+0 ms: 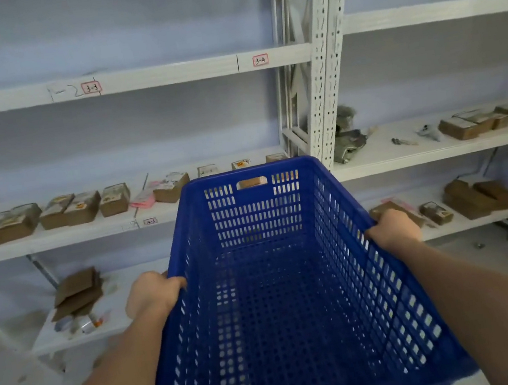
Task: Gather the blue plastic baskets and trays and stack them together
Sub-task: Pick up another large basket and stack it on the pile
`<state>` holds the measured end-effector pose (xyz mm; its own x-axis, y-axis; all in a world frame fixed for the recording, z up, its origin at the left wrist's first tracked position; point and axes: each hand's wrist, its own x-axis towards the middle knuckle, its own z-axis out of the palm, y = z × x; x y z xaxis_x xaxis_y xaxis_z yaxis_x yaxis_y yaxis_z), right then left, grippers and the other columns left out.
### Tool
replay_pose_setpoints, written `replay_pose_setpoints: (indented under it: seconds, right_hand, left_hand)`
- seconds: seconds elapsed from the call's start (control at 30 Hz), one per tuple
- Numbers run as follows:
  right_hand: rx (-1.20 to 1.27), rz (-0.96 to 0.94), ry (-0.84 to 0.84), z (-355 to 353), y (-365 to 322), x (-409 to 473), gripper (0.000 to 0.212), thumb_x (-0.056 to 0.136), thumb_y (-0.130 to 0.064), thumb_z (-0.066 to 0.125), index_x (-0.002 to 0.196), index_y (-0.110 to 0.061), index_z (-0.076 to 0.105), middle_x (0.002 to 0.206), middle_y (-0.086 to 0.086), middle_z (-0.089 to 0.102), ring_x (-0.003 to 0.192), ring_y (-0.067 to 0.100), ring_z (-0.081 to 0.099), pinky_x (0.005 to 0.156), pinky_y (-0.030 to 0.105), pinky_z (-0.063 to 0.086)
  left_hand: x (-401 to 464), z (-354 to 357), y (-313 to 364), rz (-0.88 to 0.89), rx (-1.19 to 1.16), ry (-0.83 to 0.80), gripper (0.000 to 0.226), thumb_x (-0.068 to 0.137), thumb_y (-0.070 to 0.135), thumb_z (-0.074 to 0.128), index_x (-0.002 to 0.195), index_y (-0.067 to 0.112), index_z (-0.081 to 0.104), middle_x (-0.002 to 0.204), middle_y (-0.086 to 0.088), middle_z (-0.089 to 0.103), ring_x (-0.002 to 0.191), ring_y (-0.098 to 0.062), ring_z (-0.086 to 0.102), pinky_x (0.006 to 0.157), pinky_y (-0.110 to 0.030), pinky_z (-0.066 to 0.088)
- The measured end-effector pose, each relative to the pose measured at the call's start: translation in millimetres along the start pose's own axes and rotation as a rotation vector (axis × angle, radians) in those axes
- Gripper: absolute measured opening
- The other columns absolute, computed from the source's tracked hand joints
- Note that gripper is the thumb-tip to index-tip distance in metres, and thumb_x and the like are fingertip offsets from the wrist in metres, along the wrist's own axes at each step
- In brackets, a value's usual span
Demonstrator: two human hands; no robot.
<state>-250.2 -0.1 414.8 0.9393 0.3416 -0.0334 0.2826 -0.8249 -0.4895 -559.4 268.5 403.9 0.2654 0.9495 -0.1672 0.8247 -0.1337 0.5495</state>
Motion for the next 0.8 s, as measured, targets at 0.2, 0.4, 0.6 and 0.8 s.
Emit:
replay_pose_setpoints:
  seconds: [0.2, 0.4, 0.6, 0.8]
  right_hand:
    - [-0.027, 0.025, 0.036, 2, 20, 29, 0.011, 0.073, -0.02, 0.061, 0.071, -0.009, 0.06, 0.067, 0.008, 0.061, 0.064, 0.027, 0.061, 0.064, 0.033, 0.054]
    - [-0.037, 0.071, 0.037, 15, 32, 48, 0.016, 0.074, -0.021, 0.061, 0.062, -0.013, 0.053, 0.061, 0.004, 0.056, 0.061, 0.025, 0.059, 0.06, 0.029, 0.048]
    - [-0.061, 0.094, 0.02, 30, 34, 74, 0.013, 0.074, -0.023, 0.059, 0.07, -0.011, 0.061, 0.068, 0.008, 0.065, 0.065, 0.026, 0.065, 0.07, 0.04, 0.059]
    - [-0.062, 0.09, 0.03, 45, 42, 100, 0.012, 0.07, -0.025, 0.061, 0.069, -0.013, 0.058, 0.065, 0.005, 0.06, 0.062, 0.024, 0.059, 0.059, 0.029, 0.048]
  left_hand:
    - [2, 34, 18, -0.032, -0.017, -0.012, 0.03, 0.071, 0.036, 0.071, 0.066, 0.007, 0.067, 0.064, -0.008, 0.063, 0.057, -0.023, 0.057, 0.05, -0.026, 0.04]
    - [25, 55, 29, -0.016, -0.025, -0.022, 0.028, 0.073, 0.037, 0.069, 0.064, 0.01, 0.064, 0.063, -0.006, 0.063, 0.058, -0.022, 0.059, 0.052, -0.027, 0.043]
    - [52, 73, 41, -0.013, -0.005, -0.013, 0.031, 0.075, 0.037, 0.069, 0.06, 0.012, 0.061, 0.062, -0.005, 0.061, 0.058, -0.021, 0.058, 0.052, -0.026, 0.04]
    - [65, 96, 44, -0.015, 0.004, -0.008, 0.034, 0.078, 0.038, 0.066, 0.056, 0.014, 0.057, 0.061, -0.004, 0.06, 0.057, -0.019, 0.056, 0.05, -0.026, 0.039]
